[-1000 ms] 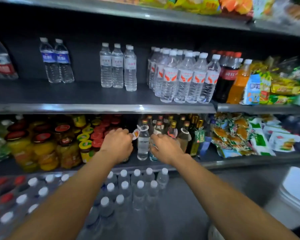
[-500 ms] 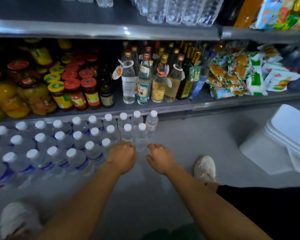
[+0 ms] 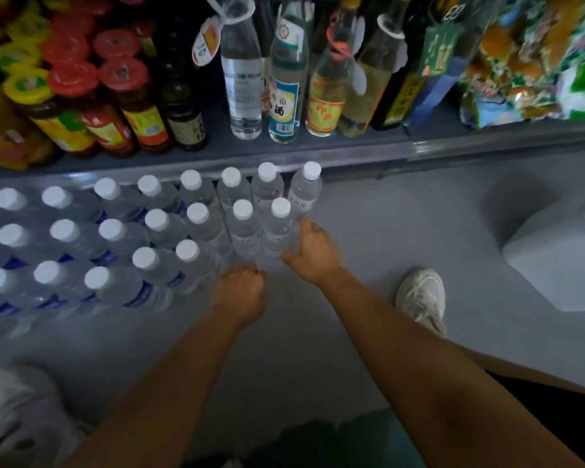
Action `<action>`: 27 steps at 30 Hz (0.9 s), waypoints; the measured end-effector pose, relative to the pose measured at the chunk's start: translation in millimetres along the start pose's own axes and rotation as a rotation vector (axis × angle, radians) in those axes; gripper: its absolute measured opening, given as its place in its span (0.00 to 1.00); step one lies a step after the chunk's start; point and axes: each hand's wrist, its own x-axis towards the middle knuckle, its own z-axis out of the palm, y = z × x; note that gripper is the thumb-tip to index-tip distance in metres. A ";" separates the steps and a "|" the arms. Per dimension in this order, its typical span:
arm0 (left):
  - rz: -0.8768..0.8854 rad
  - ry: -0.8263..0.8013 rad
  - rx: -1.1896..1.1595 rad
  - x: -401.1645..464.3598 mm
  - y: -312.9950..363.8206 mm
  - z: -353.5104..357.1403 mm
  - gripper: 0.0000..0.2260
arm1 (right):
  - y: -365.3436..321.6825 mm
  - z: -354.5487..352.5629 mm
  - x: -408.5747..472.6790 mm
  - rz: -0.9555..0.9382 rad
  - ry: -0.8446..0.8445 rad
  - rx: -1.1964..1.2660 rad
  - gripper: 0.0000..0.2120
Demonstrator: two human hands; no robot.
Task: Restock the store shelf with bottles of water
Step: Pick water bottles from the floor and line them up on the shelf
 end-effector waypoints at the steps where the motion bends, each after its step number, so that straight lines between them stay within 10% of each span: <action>1: -0.001 -0.002 0.002 3.3 -2.0 2.9 0.14 | -1.2 0.8 7.1 -0.005 0.002 0.011 0.32; 27: 0.014 0.207 0.027 -47.3 -6.0 -60.3 0.13 | -42.1 -54.5 -55.3 -0.086 0.071 0.016 0.28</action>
